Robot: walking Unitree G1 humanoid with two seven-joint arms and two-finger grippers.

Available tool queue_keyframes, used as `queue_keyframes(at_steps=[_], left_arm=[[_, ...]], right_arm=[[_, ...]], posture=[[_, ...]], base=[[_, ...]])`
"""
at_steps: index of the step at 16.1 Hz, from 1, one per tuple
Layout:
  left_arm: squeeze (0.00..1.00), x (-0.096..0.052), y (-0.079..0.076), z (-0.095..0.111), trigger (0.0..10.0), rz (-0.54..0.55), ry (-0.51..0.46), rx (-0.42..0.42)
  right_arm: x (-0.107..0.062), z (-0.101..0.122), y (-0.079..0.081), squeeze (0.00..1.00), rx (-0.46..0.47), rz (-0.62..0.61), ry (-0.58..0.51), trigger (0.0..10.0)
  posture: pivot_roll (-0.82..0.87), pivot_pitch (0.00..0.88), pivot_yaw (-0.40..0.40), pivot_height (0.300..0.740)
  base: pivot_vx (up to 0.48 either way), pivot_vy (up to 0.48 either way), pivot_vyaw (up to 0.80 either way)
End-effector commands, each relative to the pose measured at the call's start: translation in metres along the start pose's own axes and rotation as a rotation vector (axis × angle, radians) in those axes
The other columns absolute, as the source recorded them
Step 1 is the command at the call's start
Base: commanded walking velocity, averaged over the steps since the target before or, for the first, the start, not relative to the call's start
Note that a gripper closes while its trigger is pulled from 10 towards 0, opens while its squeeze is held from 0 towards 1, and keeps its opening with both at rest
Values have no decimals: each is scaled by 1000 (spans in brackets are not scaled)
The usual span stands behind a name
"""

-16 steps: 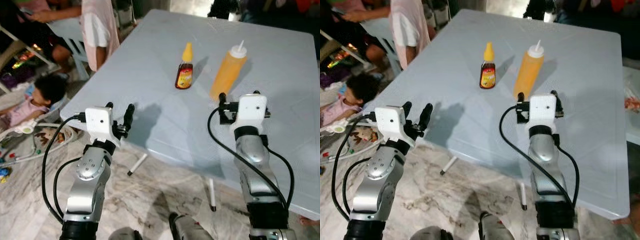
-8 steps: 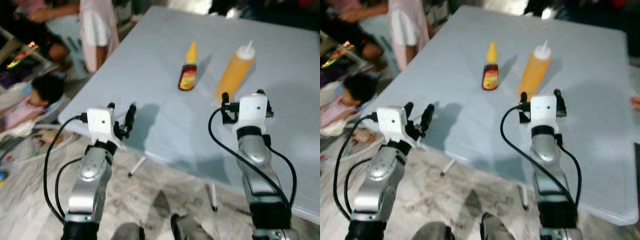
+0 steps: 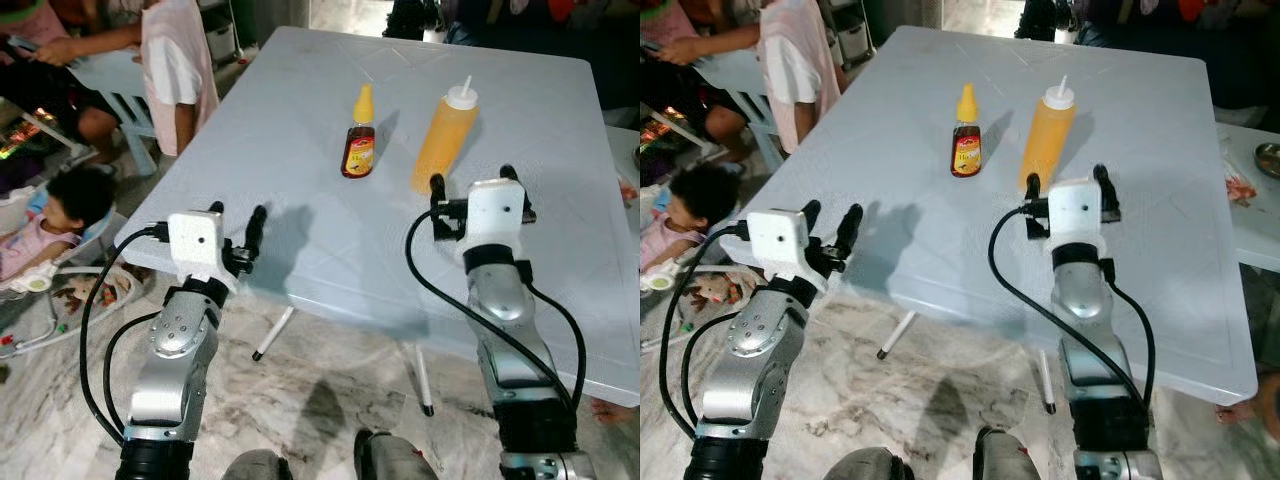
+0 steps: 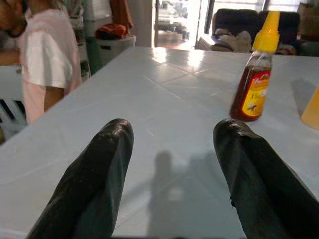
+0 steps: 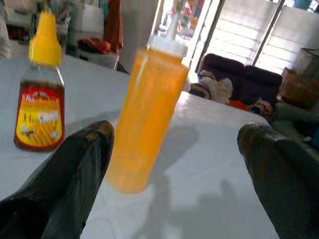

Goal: Restocking fridge

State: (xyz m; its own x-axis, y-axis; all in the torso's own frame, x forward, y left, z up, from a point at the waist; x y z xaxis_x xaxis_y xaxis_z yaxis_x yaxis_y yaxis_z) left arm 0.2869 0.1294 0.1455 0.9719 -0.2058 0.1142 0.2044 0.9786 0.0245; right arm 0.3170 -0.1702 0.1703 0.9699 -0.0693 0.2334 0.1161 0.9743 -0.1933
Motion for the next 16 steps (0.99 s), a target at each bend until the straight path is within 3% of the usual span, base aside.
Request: queue_keyframes(at_steps=[1, 7, 11, 16], left_arm=[[0, -1, -1, 0, 10000, -11, 4, -2], [0, -1, 2, 1, 10000, -14, 5, 9], [0, -3, 4, 4, 10000, -22, 8, 30], [0, -7, 9, 6, 10000, -33, 18, 52]], right_arm=[[6, 3, -5, 0, 11, -6, -13, 10000], [30, 12, -16, 0, 42, -21, -43, 10000], [44, 14, -9, 0, 91, 52, -45, 10000], [56, 17, -10, 0, 109, 46, -64, 10000]], posture=[[-46, 114, 64, 740], [-28, 126, 80, 740], [-6, 142, 95, 740], [27, 150, 118, 740]], base=[[0, 0, 0], [0, 0, 0], [0, 0, 0], [0, 0, 0]])
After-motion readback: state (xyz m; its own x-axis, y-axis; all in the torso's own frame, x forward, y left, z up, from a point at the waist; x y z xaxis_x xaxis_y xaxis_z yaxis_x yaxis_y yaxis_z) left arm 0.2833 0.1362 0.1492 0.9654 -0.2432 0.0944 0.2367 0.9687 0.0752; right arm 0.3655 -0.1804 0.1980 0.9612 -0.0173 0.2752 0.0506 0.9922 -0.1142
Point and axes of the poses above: a point about 5 cm out from each wrist's last joint towards the gripper, its own x axis pointing out of the wrist towards the gripper, its own z axis along the axis of the wrist's last joint, y = z × x, the point moved 1 cm from there along x, pointing out of the wrist towards the gripper, and after that the axes turned 4 degrees about x, right-handed, at the moved point
